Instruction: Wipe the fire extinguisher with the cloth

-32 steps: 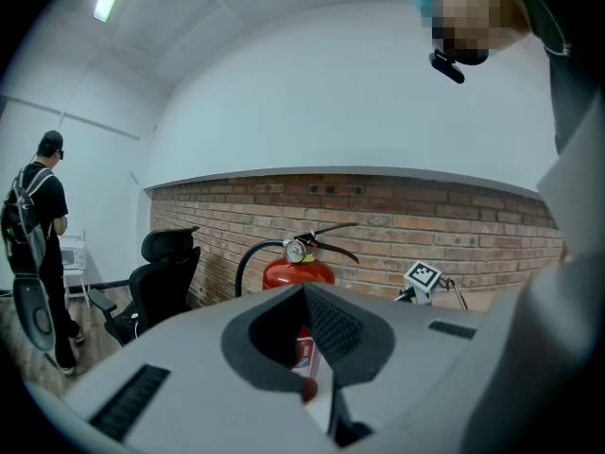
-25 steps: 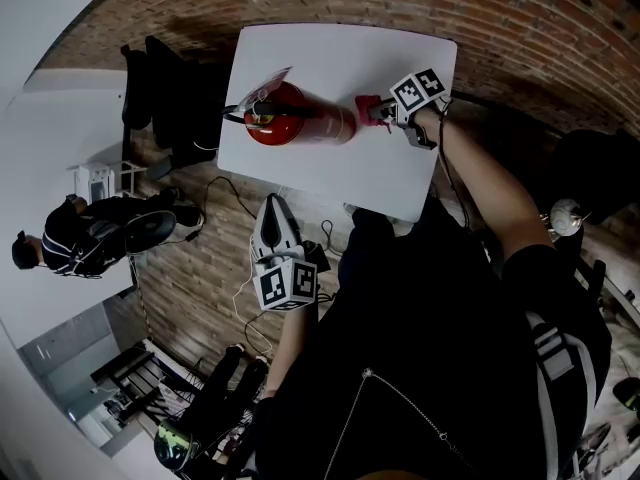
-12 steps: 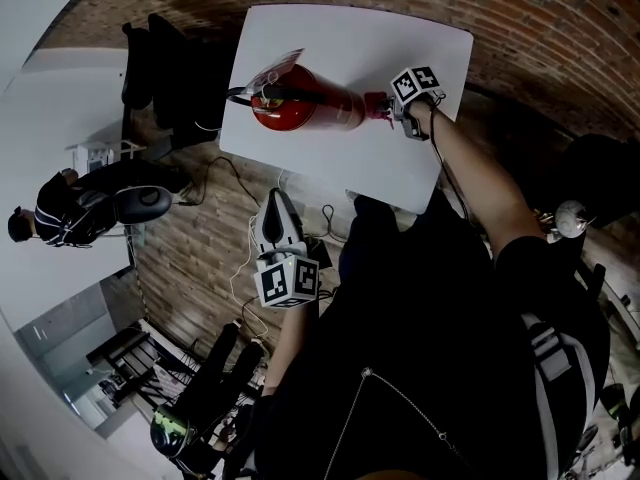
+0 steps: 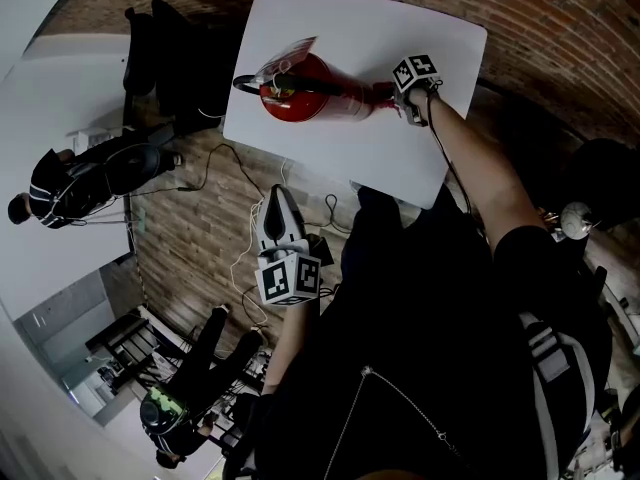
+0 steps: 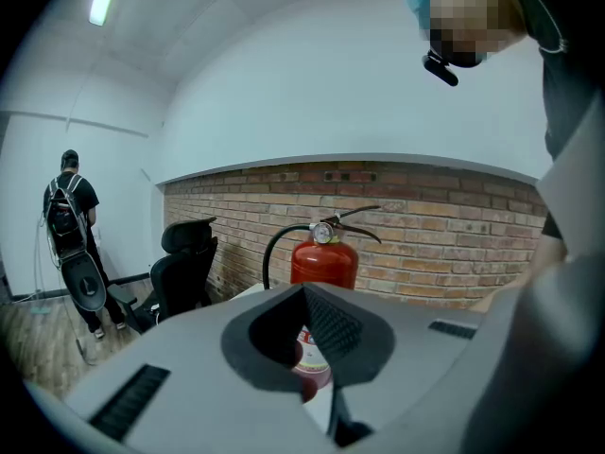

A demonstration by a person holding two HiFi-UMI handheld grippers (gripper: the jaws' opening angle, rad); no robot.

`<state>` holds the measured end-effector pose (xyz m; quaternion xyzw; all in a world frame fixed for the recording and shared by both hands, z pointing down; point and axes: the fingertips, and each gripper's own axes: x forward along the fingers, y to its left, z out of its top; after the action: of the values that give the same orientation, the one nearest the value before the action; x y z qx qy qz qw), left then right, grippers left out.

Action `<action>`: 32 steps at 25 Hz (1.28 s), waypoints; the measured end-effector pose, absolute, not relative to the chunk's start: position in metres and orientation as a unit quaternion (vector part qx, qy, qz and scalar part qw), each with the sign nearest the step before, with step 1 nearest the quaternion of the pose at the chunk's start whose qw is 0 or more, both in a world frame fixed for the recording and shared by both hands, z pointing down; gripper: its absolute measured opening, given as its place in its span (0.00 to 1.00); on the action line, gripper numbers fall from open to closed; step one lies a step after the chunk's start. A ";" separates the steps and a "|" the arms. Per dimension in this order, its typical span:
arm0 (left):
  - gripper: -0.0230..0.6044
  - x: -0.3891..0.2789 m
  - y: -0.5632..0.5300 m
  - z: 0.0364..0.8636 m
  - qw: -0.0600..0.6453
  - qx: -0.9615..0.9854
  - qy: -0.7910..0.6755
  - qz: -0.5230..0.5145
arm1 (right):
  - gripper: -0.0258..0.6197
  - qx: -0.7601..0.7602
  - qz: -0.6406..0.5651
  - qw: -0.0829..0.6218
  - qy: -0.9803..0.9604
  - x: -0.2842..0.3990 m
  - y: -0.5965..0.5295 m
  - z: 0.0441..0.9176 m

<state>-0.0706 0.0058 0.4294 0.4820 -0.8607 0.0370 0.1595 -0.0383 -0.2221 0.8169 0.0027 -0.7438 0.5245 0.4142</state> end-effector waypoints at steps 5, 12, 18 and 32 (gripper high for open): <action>0.05 -0.076 0.011 0.430 0.159 0.477 -0.863 0.041 | 0.20 0.000 0.520 0.422 -0.742 -0.047 -0.217 0.824; 0.05 -0.080 0.017 0.431 0.159 0.473 -0.866 0.040 | 0.20 -0.020 0.526 0.423 -0.737 -0.052 -0.213 0.822; 0.05 -0.081 0.016 0.433 0.160 0.477 -0.863 0.038 | 0.20 -0.033 0.527 0.409 -0.744 -0.052 -0.210 0.807; 0.05 -0.074 0.001 0.430 0.154 0.495 -0.855 0.030 | 0.20 -0.066 0.528 0.362 -0.766 -0.051 -0.214 0.740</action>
<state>-0.0741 0.0013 0.4303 0.4947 -0.8549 0.0300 0.1537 -0.0512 -0.2139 0.7404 -0.0659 -0.7659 0.5275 0.3617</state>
